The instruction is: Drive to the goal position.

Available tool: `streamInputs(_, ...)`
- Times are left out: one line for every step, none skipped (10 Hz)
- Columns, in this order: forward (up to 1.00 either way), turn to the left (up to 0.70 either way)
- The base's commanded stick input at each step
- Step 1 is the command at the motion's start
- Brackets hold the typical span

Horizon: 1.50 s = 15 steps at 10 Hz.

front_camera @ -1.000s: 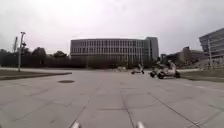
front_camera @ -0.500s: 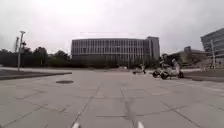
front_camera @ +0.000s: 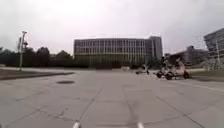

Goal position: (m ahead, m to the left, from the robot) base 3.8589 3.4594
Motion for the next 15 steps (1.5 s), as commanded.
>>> streamInputs(0.50,0.00)
streamInputs(0.50,0.00)
streamInputs(0.50,0.00)
streamInputs(0.50,0.00)
streamInputs(0.50,0.00)
streamInputs(0.50,0.00)
streamInputs(0.50,0.00)
streamInputs(0.50,0.00)
streamInputs(0.50,0.00)
streamInputs(0.50,0.00)
streamInputs(0.50,0.00)
streamInputs(0.50,0.00)
streamInputs(0.50,0.00)
streamInputs(0.50,0.00)
streamInputs(0.50,0.00)
